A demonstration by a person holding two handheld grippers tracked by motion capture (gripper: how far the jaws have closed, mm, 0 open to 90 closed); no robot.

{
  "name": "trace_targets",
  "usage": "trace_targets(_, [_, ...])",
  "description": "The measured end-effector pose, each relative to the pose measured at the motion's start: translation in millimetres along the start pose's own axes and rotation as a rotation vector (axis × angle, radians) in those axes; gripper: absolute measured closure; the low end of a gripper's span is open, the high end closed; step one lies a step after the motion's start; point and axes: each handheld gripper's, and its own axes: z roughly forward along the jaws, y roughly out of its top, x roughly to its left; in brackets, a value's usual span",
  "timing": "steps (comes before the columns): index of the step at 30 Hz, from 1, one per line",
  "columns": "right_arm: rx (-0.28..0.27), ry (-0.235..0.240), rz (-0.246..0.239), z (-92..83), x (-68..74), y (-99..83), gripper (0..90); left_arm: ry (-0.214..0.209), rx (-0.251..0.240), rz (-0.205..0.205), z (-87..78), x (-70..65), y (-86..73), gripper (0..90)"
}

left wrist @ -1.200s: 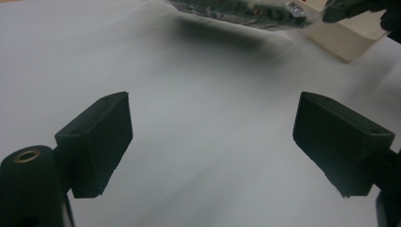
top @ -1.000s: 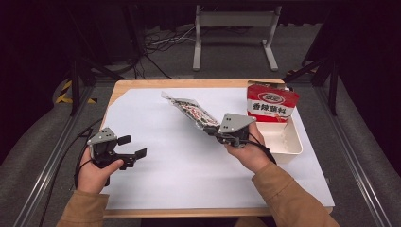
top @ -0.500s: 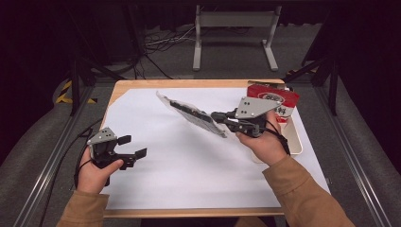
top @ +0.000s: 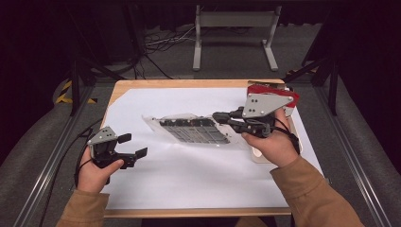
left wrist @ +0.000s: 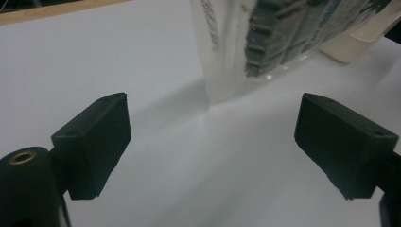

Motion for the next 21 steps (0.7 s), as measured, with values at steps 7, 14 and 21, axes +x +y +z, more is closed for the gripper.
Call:
trace_targets(7, [0.017,-0.005,-0.020,-6.7,7.8,10.8,89.0,-0.034,-0.044,0.095,-13.1,-11.3,13.1,9.7])
trace_targets(14, [0.032,0.012,-0.042,-11.6,12.0,22.2,88.9,-0.029,-0.093,0.129,-25.6,-25.4,25.2,10.0])
trace_targets(21, [0.050,0.015,-0.051,-12.8,16.6,34.1,88.9,-0.045,-0.168,0.172,-34.6,-44.6,40.6,13.0])
